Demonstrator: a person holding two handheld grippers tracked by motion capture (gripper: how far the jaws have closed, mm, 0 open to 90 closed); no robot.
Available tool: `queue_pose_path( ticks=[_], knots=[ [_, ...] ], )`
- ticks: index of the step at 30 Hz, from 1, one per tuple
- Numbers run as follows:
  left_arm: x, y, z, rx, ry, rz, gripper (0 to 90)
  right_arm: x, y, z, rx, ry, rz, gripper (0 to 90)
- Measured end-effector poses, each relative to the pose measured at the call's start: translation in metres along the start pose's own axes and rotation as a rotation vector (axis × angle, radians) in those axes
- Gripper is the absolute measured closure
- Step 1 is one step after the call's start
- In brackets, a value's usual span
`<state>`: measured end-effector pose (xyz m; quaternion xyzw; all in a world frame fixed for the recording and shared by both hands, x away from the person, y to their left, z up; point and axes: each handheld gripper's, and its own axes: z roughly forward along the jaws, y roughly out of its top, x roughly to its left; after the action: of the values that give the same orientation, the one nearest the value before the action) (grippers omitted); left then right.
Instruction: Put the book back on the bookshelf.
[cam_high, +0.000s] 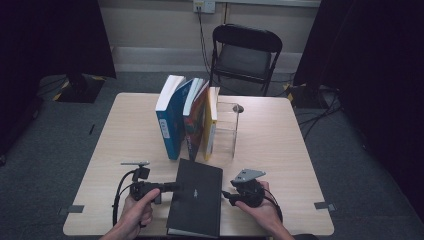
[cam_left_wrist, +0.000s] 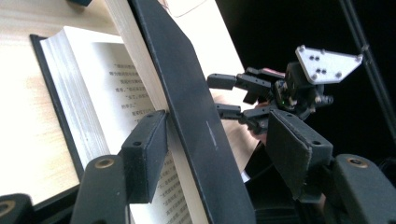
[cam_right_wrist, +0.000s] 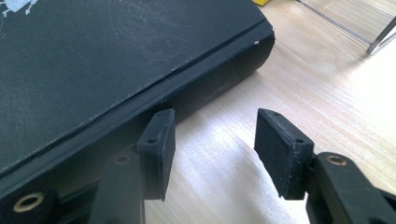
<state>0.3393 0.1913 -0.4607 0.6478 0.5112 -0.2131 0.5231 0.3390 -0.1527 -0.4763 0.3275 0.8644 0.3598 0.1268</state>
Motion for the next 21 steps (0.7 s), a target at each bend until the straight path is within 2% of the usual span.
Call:
queue_pose_path(
  ticks=[1,5,6,8,10,11,15,17,19,20,21],
  knots=[
    [0.002,0.001,0.001,-0.002,-0.004,-0.001,37.8,-0.001,0.0,0.0,-0.001,0.0,-0.002,48.4],
    [0.003,0.006,0.006,0.006,0.038,0.015,37.0,-0.002,0.0,0.0,0.0,-0.009,0.005,48.4],
    [0.003,0.007,0.008,0.004,0.067,0.026,37.0,-0.002,0.0,0.0,-0.001,-0.011,0.008,48.4],
    [-0.002,0.005,0.014,0.035,0.184,0.085,39.1,-0.002,0.0,0.0,-0.002,-0.013,0.011,48.3],
    [-0.004,0.002,0.022,0.075,0.274,0.123,39.2,-0.002,0.001,0.001,-0.008,-0.014,0.005,46.7],
    [-0.003,0.001,0.023,0.089,0.287,0.138,39.3,-0.001,0.001,0.001,-0.009,-0.011,0.007,45.6],
    [-0.004,0.004,0.024,0.078,0.338,0.2,43.6,-0.001,0.0,0.0,-0.008,0.001,0.009,41.9],
    [-0.001,0.007,0.025,0.095,0.364,0.212,40.1,-0.002,0.0,0.0,-0.008,0.001,0.007,41.3],
    [0.004,0.007,0.03,0.125,0.387,0.198,36.4,-0.002,0.0,0.001,-0.007,-0.001,0.003,39.7],
    [0.005,0.008,0.03,0.129,0.377,0.188,33.9,-0.002,0.0,0.001,-0.007,-0.002,0.001,39.5],
    [0.004,0.007,0.031,0.138,0.345,0.185,35.4,-0.002,0.0,0.001,-0.007,-0.003,0.0,39.5]
  ],
)
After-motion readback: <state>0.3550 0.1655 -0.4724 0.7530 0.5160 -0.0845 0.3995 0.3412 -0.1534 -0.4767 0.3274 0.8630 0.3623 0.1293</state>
